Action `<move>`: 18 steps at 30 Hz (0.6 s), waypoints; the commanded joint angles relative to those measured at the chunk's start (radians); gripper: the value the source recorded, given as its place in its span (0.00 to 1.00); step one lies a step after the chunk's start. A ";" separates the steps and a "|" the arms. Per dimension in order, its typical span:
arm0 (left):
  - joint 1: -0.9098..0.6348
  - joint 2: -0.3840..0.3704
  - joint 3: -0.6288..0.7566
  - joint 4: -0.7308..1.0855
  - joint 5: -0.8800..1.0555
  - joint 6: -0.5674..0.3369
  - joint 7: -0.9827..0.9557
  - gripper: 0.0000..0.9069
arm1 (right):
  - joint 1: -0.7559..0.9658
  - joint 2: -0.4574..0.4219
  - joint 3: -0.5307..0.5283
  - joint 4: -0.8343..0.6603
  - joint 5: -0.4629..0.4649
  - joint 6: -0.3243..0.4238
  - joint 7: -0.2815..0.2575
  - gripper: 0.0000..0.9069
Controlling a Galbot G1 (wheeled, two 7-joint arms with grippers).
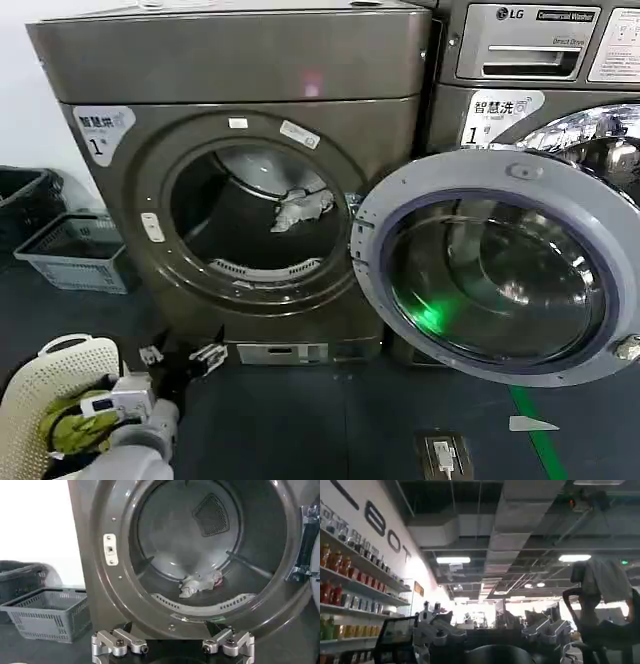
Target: Grasp the clothes from the dryer.
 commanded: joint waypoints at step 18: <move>-0.005 -0.007 0.000 0.008 -0.005 0.049 0.000 1.00 | 0.000 0.008 0.006 -0.002 0.022 0.007 0.005 1.00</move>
